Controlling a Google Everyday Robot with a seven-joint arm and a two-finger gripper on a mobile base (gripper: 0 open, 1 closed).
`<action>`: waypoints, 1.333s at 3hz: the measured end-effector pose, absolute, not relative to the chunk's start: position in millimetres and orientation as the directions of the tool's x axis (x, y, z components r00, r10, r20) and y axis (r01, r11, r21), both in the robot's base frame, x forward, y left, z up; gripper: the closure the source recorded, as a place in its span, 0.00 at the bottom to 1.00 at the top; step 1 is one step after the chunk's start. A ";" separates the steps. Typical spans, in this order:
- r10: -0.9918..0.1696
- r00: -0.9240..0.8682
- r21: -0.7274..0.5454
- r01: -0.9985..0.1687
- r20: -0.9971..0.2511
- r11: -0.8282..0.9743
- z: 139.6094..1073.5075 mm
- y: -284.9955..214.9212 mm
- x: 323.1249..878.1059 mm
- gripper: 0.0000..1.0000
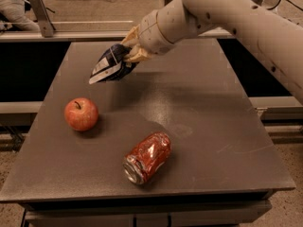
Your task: Move blue chip bag near apple
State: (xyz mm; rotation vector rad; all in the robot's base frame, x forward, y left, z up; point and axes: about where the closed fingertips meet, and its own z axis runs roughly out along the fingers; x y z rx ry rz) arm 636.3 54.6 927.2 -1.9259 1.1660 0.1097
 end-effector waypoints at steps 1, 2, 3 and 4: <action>-0.679 0.578 -0.607 -0.757 -0.452 -0.241 911.5 69.3 632.6 1.00; -0.658 0.575 -0.588 -0.772 -0.485 -0.242 895.9 82.5 631.3 0.82; -0.657 0.577 -0.587 -0.772 -0.485 -0.245 895.5 83.8 630.7 0.59; -0.656 0.578 -0.586 -0.772 -0.485 -0.247 894.6 85.6 630.0 0.36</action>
Offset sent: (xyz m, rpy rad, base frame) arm -0.0053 0.0412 -0.0474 0.0236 0.0782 0.0708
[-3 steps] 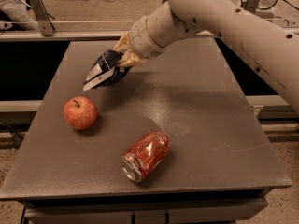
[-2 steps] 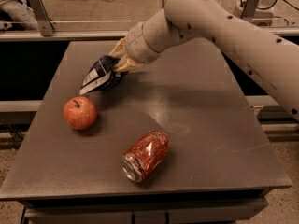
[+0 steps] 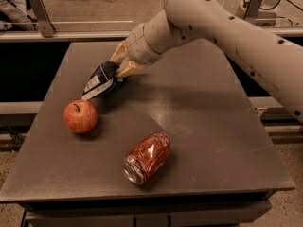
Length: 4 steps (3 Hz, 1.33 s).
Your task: Move blue chip bag near apple
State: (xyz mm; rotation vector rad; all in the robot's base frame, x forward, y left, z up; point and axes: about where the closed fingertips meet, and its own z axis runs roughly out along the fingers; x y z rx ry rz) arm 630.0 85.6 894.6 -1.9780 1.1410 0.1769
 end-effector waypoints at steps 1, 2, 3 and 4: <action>-0.654 0.580 -0.584 -0.772 -0.486 -0.251 893.7 87.7 629.3 0.12; -0.652 0.582 -0.583 -0.772 -0.486 -0.253 892.9 89.4 628.6 0.00; -0.652 0.584 -0.581 -0.772 -0.484 -0.259 892.8 88.9 628.0 0.00; -0.711 0.554 -0.572 -0.779 -0.434 -0.258 897.8 55.3 622.9 0.00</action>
Offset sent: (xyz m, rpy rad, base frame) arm -0.0007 0.0018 -0.0008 -0.0004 0.0014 0.0034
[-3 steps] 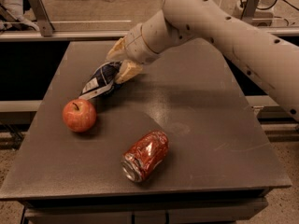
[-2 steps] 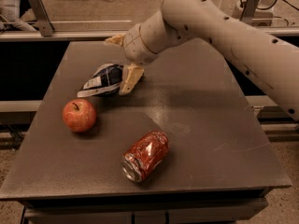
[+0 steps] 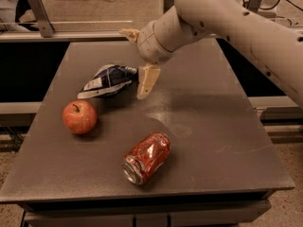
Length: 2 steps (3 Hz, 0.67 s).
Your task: Move blue chip bag near apple
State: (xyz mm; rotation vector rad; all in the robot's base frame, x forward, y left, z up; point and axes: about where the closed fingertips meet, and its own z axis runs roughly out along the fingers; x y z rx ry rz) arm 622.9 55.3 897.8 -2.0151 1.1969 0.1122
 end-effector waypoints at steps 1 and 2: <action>-0.763 0.526 -0.624 -0.752 -0.375 -0.212 913.0 7.5 608.1 0.00; -0.761 0.528 -0.622 -0.753 -0.376 -0.215 912.8 9.4 607.9 0.00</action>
Offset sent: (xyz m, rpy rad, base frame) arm -0.0135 -0.0265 0.0110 -0.0252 -0.0456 -0.0356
